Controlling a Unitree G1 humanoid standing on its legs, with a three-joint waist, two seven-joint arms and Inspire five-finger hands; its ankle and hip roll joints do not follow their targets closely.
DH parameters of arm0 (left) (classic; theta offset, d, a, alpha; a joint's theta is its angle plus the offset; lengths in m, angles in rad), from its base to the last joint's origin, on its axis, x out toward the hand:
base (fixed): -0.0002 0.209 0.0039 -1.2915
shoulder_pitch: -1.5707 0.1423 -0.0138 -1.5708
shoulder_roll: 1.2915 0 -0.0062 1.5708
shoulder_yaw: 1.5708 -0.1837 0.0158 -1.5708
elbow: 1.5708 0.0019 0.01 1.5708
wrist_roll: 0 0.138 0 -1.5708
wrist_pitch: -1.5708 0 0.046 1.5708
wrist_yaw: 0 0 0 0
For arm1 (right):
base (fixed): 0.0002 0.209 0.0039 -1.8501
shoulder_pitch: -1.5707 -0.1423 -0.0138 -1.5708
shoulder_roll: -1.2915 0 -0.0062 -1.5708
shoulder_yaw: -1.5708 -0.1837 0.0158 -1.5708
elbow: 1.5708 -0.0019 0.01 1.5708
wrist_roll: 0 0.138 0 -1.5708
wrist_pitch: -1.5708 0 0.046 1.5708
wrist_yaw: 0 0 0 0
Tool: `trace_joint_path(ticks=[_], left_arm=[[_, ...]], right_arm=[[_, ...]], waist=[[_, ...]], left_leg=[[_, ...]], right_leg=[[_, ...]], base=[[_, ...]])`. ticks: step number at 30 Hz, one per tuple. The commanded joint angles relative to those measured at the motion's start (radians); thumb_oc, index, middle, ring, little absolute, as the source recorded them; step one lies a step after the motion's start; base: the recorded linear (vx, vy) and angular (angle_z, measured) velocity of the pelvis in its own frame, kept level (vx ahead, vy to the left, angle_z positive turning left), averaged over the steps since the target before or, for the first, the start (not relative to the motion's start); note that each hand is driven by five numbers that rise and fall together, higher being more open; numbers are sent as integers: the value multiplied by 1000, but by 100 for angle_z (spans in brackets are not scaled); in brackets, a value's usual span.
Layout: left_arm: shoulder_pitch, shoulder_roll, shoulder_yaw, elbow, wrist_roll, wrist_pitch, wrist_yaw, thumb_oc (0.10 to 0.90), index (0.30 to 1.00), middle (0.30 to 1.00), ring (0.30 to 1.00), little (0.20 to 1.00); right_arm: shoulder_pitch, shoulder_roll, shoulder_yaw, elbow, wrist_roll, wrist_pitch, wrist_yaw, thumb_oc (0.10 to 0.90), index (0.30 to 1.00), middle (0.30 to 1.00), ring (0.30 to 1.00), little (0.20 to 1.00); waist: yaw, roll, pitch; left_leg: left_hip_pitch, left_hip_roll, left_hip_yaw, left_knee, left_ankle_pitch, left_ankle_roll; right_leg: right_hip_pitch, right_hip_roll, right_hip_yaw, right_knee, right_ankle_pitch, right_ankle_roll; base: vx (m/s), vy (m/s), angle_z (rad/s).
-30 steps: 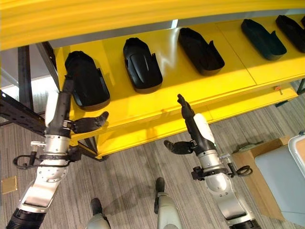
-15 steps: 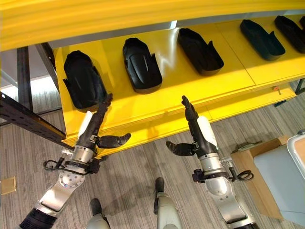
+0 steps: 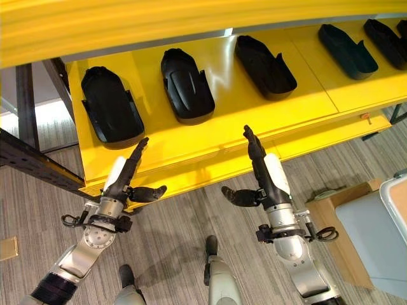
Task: Move parts from the plastic box to the shelf.
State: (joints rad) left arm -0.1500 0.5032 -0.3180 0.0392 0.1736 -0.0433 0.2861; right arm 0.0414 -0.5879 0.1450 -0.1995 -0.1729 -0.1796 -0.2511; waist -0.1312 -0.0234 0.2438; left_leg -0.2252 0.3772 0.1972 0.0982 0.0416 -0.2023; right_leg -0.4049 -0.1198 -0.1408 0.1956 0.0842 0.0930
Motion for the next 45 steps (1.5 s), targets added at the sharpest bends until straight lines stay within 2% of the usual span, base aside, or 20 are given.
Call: trace_joint_path(ticks=[1, 11, 21, 32, 45], left_arm=[[-119, 3, 22, -49, 57, -62, 74, 900, 1000, 1000, 1000, 1000], [-217, -35, 27, 136, 137, -3, 154, 900, 1000, 1000, 1000, 1000], [-226, -61, 33, 251, 122, 21, 176, 900, 1000, 1000, 1000, 1000], [-200, -57, 63, 277, 110, 25, 190, 900, 1000, 1000, 1000, 1000], [-134, -29, 116, 234, 128, 28, 198, 900, 1000, 1000, 1000, 1000]], right_arm=[[-78, -7, -40, -107, 38, -96, -66, 900, 1000, 1000, 1000, 1000], [-96, -11, -20, -89, 52, -103, -70, 900, 1000, 1000, 1000, 1000], [-97, -7, -16, -85, 63, -104, -71, 900, 1000, 1000, 1000, 1000], [-99, -12, -19, -78, 63, -105, -71, 900, 1000, 1000, 1000, 1000], [-104, -8, -26, -75, 53, -98, -71, 900, 1000, 1000, 1000, 1000]], waist=[[-24, -38, -56], [-36, -48, -69], [-38, -54, -66], [-33, -56, -55], [-15, -58, -47]], left_leg=[[-9, -48, 16, 28, 38, 62], [-18, -39, 23, 30, 44, 55], [-23, -40, 26, 33, 46, 55], [-25, -49, 19, 38, 41, 59], [-31, -58, 6, 46, 32, 66]], right_leg=[[7, 54, 6, 95, -81, -17], [-6, 59, 5, 98, -81, -19], [-13, 56, 7, 98, -77, -19], [-9, 47, 1, 102, -79, -17], [-6, 35, -7, 108, -79, -15]], base=[[0, 0, 0], [0, 0, 0], [4, 4, -1], [0, 0, 0], [0, 0, 0]])
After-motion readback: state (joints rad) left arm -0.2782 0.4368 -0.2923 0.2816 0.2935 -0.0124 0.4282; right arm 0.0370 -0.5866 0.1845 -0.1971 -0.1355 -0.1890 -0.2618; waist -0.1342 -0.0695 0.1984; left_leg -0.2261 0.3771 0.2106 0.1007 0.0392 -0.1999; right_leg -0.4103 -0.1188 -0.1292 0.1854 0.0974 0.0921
